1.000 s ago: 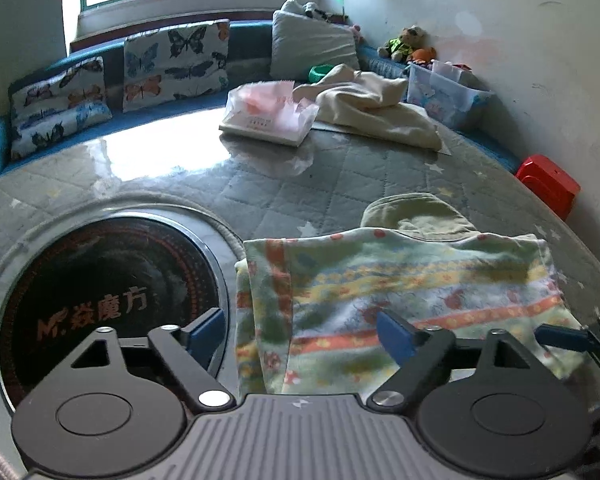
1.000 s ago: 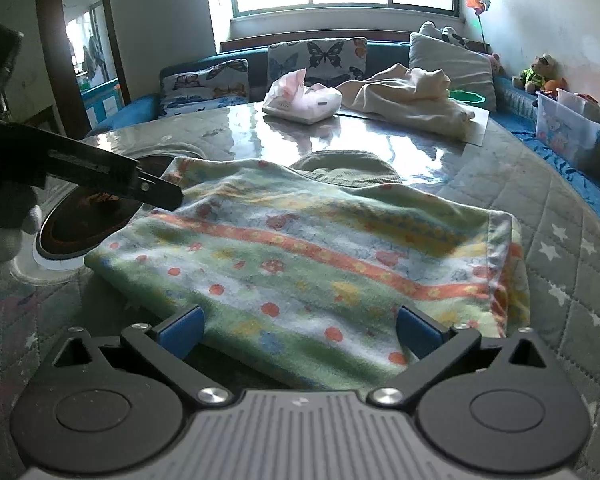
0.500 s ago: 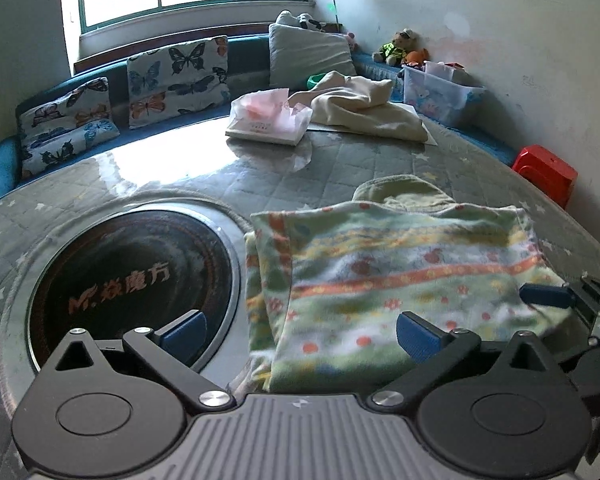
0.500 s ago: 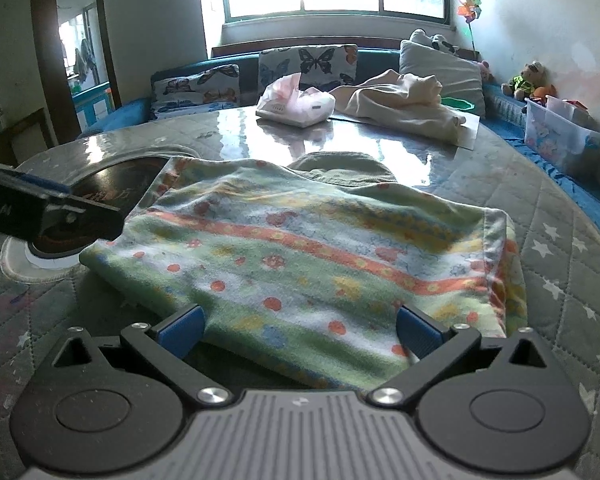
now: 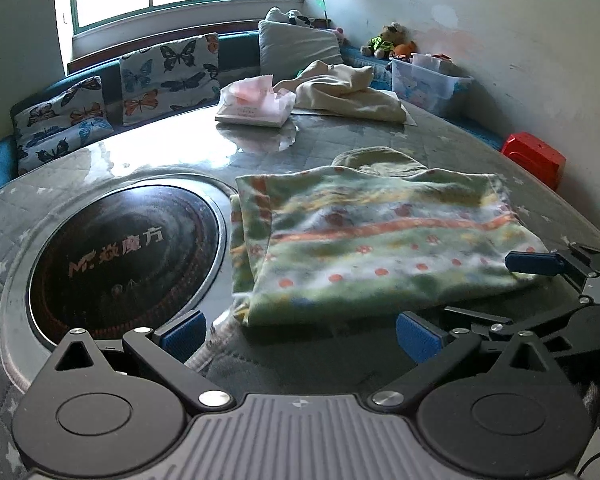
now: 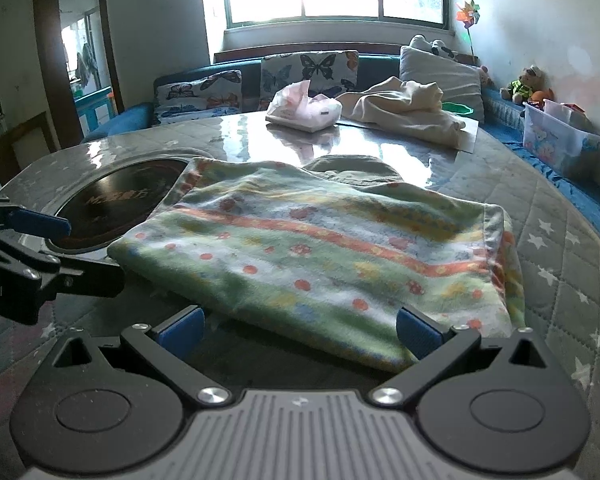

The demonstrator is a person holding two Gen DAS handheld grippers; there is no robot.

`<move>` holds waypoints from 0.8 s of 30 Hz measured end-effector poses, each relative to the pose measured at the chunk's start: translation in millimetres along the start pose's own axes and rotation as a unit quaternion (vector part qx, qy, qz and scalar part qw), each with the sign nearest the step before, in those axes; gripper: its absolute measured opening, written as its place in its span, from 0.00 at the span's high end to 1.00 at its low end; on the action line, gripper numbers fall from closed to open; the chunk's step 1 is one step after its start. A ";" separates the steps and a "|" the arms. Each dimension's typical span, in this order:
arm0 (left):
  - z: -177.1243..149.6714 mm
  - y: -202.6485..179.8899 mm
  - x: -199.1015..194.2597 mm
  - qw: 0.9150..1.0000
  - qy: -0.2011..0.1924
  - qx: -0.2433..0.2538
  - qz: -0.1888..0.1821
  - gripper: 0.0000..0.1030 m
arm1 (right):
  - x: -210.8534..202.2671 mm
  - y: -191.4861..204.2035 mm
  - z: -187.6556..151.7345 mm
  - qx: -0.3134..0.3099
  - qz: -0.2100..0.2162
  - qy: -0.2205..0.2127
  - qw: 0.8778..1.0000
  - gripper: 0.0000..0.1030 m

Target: Fold clothes

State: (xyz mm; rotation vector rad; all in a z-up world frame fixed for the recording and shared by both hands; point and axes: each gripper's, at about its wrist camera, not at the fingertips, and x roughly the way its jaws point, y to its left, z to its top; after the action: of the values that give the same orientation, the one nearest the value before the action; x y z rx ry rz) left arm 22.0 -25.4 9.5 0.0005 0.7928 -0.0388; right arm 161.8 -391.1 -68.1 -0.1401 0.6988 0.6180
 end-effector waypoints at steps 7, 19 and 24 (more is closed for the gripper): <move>-9.7 -5.0 -8.0 1.000 0.000 0.001 -0.005 0.00 | -7.6 5.1 -4.4 -0.001 0.003 -0.003 1.000 0.00; -23.5 -10.3 -17.8 1.000 -0.001 -0.002 -0.007 0.00 | -17.9 12.0 -12.5 -0.003 0.012 -0.006 1.000 0.00; -24.4 -12.9 -21.9 1.000 -0.010 0.000 -0.008 0.00 | -21.8 14.8 -14.6 -0.005 0.013 -0.009 1.000 0.00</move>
State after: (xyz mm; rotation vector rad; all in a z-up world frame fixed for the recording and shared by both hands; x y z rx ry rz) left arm -11.2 -37.2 8.1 -0.0053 0.7719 -0.0533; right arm 132.1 -394.4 -64.1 -0.1353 0.6803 0.6466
